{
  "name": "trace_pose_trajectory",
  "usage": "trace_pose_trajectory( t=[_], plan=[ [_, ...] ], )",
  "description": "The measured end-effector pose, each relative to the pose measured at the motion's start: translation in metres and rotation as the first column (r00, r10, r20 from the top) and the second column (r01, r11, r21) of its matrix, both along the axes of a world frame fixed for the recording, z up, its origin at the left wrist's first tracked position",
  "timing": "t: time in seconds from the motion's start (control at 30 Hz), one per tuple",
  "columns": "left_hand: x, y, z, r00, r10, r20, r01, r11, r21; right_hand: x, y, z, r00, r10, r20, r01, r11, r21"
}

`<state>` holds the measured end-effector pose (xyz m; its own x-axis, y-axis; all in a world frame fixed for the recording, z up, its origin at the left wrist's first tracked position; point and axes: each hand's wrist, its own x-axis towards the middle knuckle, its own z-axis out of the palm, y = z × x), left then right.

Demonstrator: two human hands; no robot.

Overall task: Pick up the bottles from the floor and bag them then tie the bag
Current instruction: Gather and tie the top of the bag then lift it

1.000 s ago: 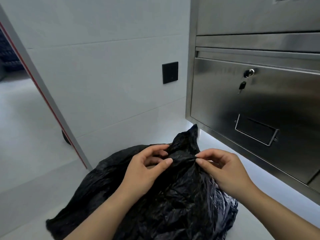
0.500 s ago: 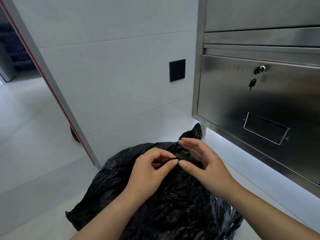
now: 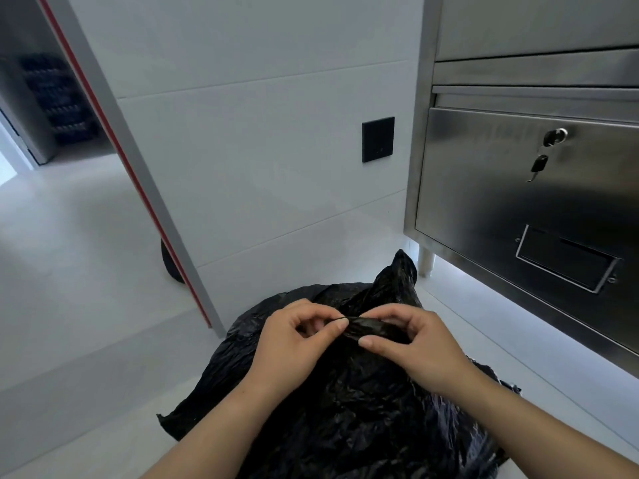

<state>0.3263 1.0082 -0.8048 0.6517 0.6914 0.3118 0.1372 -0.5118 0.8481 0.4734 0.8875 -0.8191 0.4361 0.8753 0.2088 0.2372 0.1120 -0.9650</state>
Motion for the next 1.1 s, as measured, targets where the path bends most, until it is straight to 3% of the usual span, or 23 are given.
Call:
trace_pose_trajectory(
  t=[0.13,0.27,0.37,0.5,0.67,0.87,1.1],
  plan=[
    [0.006,-0.003,-0.002,0.999,-0.009,-0.049,0.006,0.999,-0.051,-0.001,-0.003,-0.003,0.985,-0.137,0.106,0.14,0.99,-0.021],
    [0.007,-0.006,0.001,0.997,-0.024,-0.071,0.02,0.998,-0.058,-0.003,-0.005,-0.008,0.968,-0.223,0.112,0.222,0.975,0.025],
    [0.006,-0.008,0.001,0.999,0.0,-0.053,-0.002,0.999,-0.049,-0.002,-0.005,-0.005,0.971,-0.215,0.107,0.215,0.977,0.016],
    [0.007,-0.008,0.001,0.999,0.046,-0.025,-0.047,0.998,-0.046,0.0,-0.002,-0.001,0.955,-0.175,0.24,0.185,0.983,-0.018],
    [0.015,-0.016,-0.005,1.0,-0.011,0.002,0.011,0.992,-0.128,0.0,0.0,0.0,0.928,-0.372,-0.025,0.372,0.924,0.089],
    [0.034,-0.039,-0.024,0.998,-0.024,0.052,0.034,0.977,-0.211,-0.01,0.001,0.004,0.883,-0.343,-0.321,0.396,0.911,0.114],
    [0.037,-0.047,-0.033,0.996,-0.074,0.052,0.085,0.96,-0.268,-0.014,-0.004,-0.001,0.915,-0.273,-0.297,0.296,0.955,0.033]
  ],
)
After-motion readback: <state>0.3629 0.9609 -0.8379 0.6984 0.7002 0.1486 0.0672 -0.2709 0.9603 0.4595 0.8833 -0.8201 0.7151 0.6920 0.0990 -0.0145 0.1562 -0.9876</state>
